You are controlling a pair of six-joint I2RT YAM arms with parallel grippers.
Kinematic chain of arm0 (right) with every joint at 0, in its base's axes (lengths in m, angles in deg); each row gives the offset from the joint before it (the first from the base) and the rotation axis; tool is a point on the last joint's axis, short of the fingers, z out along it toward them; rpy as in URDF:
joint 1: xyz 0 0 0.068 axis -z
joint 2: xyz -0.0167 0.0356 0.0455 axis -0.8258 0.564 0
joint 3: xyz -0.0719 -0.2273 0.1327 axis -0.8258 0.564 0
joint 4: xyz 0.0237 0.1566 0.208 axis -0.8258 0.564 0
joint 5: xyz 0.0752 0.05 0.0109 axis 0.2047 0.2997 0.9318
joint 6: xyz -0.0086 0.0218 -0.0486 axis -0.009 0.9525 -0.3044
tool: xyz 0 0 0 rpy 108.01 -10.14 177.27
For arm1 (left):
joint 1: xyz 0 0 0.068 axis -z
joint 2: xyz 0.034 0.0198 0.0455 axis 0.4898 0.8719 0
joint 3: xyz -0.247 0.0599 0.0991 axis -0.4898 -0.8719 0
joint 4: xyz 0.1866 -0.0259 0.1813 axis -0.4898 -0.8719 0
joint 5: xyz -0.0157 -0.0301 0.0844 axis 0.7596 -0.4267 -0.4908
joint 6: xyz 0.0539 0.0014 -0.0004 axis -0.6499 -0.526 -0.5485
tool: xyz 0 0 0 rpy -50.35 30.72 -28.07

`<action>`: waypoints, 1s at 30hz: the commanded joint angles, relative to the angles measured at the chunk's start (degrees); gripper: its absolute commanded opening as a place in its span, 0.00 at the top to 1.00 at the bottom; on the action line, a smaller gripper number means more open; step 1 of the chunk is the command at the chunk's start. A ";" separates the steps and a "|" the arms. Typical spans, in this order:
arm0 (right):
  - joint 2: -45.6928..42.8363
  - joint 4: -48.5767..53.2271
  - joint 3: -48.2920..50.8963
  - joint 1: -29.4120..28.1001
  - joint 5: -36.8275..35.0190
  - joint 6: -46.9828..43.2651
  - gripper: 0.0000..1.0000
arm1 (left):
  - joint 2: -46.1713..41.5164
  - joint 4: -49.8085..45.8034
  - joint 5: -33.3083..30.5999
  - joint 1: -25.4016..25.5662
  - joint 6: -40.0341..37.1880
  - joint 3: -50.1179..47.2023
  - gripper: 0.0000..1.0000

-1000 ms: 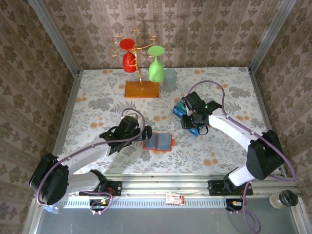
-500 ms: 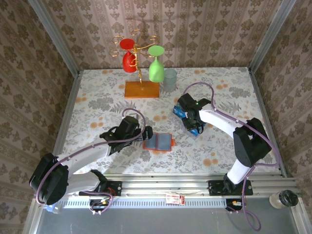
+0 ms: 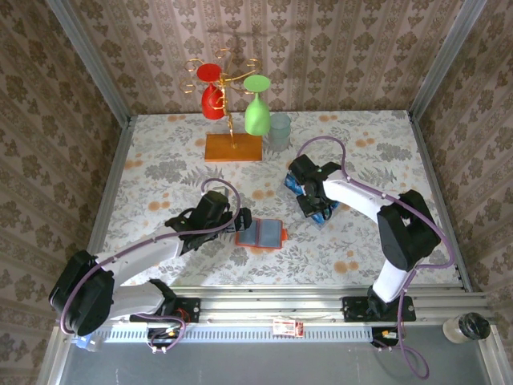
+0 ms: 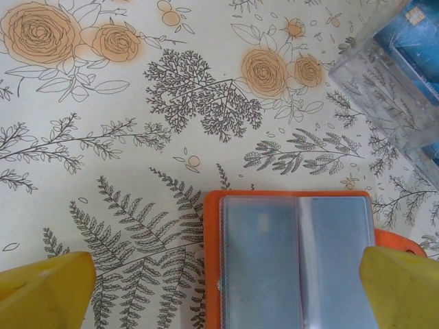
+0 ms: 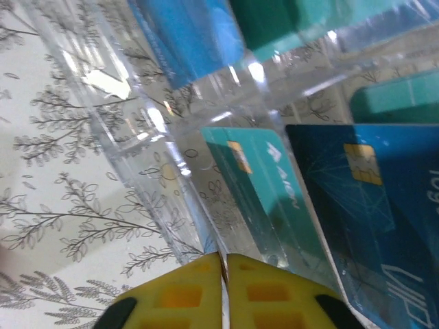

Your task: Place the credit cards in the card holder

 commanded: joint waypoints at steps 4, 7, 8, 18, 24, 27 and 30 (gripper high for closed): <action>2.40 1.09 -2.18 -0.24 -0.06 -0.64 1.00 | 0.22 0.09 0.09 0.30 -0.04 1.29 0.00; 2.95 1.34 -3.14 -0.08 -2.21 -0.97 1.00 | 0.11 0.08 0.09 0.30 0.02 1.25 0.00; 3.26 1.63 -3.61 -0.10 -3.41 -1.20 1.00 | -0.02 0.08 0.11 0.31 -0.06 1.19 0.00; 5.28 2.96 -7.94 1.51 -7.96 -2.57 1.00 | -0.16 -0.06 0.07 0.39 -0.30 0.87 0.00; 4.22 3.68 -9.56 1.70 -3.46 -2.31 1.00 | 0.98 0.42 0.78 0.46 -0.42 0.42 0.00; 2.35 3.76 -9.45 1.67 -0.03 -1.72 1.00 | 1.96 1.00 1.23 0.85 -0.39 0.10 0.00; 0.26 3.58 -8.70 1.70 2.21 -0.85 1.00 | 3.45 1.44 1.24 1.74 -0.01 0.08 0.00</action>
